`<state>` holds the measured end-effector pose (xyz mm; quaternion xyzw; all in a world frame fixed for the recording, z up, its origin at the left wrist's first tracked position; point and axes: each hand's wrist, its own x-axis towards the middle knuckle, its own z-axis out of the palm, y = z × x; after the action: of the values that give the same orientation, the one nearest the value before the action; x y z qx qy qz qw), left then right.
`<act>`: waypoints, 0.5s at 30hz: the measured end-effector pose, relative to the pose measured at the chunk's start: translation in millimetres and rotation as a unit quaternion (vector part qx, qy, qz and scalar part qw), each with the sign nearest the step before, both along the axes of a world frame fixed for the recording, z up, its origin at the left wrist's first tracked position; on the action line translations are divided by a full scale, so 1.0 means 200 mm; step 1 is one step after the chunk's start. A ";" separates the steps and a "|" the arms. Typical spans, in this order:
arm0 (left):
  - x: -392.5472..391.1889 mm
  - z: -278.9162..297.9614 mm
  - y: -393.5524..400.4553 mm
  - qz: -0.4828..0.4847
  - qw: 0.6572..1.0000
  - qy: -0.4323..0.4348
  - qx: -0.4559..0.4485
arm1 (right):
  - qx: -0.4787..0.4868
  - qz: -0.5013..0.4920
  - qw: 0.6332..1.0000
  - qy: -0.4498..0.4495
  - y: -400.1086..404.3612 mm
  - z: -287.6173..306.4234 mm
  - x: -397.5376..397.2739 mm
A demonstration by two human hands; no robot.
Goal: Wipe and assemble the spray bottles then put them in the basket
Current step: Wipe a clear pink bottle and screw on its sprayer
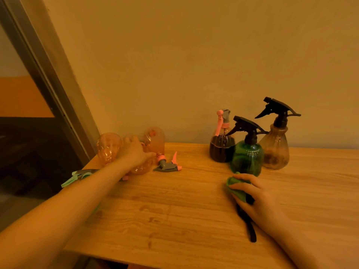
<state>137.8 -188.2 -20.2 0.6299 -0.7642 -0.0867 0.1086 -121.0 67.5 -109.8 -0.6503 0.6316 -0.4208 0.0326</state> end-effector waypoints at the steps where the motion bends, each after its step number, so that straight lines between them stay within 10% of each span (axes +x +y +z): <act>1: 0.00 0.00 0.01 0.012 1.000 0.020 0.017 | 0.001 -0.002 1.000 0.003 0.00 0.00 0.00; 6: 0.04 -0.01 -0.06 0.041 0.979 0.140 0.145 | 0.006 -0.009 1.000 0.010 0.01 0.01 0.01; 15: 0.03 -0.01 0.02 0.053 0.976 0.198 0.073 | 0.012 -0.020 1.000 0.013 0.01 0.02 0.01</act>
<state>143.2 -184.2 -22.7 0.6463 -0.6846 -0.2592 0.2155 -118.2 70.0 -106.7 -0.6427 0.6498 -0.4051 0.0241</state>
